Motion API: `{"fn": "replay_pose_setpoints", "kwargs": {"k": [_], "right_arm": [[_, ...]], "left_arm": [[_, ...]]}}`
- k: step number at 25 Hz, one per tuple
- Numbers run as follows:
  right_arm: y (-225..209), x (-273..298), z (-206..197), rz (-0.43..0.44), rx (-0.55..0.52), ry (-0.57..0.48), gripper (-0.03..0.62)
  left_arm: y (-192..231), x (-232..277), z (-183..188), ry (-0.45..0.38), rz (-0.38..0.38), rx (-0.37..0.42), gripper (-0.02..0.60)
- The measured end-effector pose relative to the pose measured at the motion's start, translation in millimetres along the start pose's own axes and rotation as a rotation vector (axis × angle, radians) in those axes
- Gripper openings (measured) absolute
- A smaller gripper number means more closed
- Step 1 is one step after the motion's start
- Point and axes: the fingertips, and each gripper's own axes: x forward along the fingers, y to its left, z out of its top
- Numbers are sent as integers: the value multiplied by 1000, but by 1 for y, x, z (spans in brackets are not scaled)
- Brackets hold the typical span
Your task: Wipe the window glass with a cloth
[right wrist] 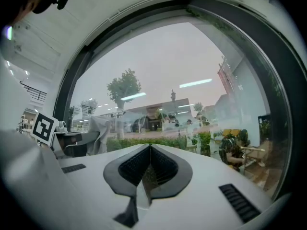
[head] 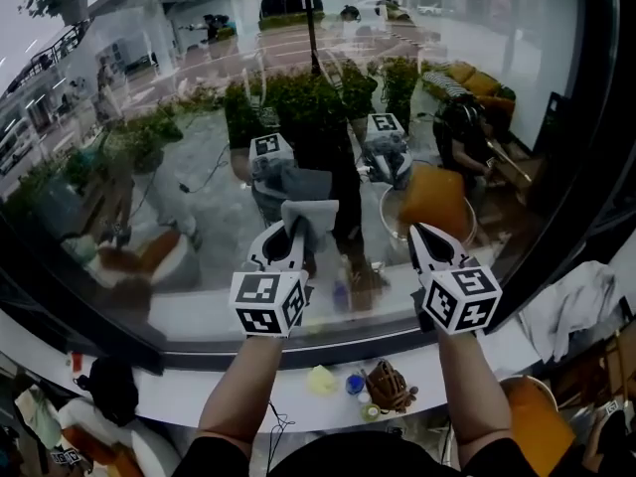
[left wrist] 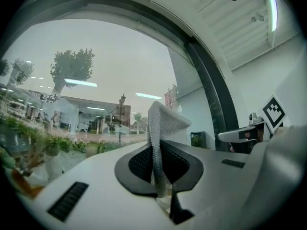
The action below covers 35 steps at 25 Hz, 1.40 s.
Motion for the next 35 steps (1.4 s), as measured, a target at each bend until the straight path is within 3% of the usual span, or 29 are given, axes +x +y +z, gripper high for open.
{"fn": "replay_pose_setpoints", "kwargs": {"k": [10,16,26,31,35], "right_arm": [[-23,-22,0,-58,6,-3,29],[-105,-46,-2,-78,26,-11,29],[-160,-74,-6,-107,40,-10,29],[-239,-96,-13,-117,48,-4,28],[-272,-106,-14,-129,57,0,29]], "left_arm": [[-36,16,-2,2,-71,-8,17],[-110,68,-9,13,-97,-4,17],[-174,104,-15,25,-149,-14,17],[-249,153,-25,27,-172,-13,17],[-284,176,-27,29,-198,-11,17]]}}
